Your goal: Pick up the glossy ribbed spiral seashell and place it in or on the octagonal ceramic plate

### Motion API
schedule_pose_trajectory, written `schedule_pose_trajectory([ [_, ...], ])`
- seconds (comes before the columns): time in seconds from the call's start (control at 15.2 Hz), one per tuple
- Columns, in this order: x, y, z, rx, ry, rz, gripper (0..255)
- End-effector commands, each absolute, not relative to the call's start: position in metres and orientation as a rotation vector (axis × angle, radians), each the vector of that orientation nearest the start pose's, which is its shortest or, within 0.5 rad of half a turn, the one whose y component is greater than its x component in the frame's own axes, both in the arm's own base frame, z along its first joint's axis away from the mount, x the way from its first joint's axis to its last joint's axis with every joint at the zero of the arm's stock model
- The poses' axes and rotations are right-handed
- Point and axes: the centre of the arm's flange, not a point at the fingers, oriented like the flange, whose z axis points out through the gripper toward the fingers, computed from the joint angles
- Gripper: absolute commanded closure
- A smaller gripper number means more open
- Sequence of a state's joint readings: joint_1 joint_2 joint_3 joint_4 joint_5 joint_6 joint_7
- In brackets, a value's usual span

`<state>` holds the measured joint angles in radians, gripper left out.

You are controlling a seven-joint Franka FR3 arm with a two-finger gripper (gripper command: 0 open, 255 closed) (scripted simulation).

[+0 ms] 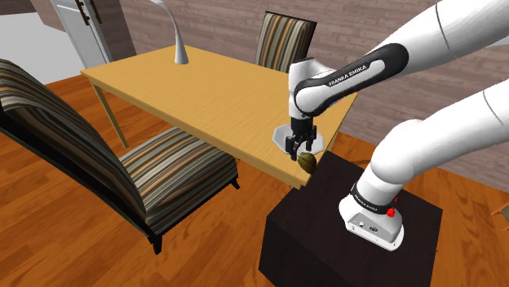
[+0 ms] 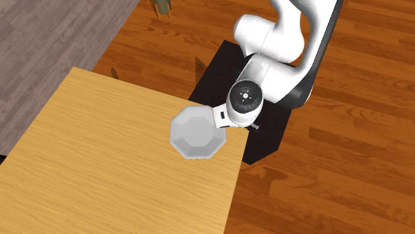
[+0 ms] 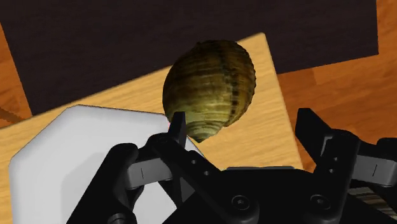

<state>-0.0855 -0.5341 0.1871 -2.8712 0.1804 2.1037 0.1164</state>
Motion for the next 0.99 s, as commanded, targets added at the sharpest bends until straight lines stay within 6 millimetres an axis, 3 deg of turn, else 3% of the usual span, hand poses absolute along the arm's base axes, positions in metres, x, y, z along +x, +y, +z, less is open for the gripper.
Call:
schedule_pose_trajectory([
  [0.0, 0.323, -0.027, 0.307, -2.856, 0.533, 0.538, 0],
  [0.07, 0.327, -0.056, 0.299, -2.728, 0.664, 0.614, 0],
  [0.13, 0.328, -0.062, 0.297, -2.702, 0.688, 0.628, 0],
  [0.59, 0.314, -0.047, 0.262, -2.702, 0.688, 0.628, 0],
  [0.92, 0.314, -0.047, 0.262, -2.702, 0.688, 0.628, 0],
])
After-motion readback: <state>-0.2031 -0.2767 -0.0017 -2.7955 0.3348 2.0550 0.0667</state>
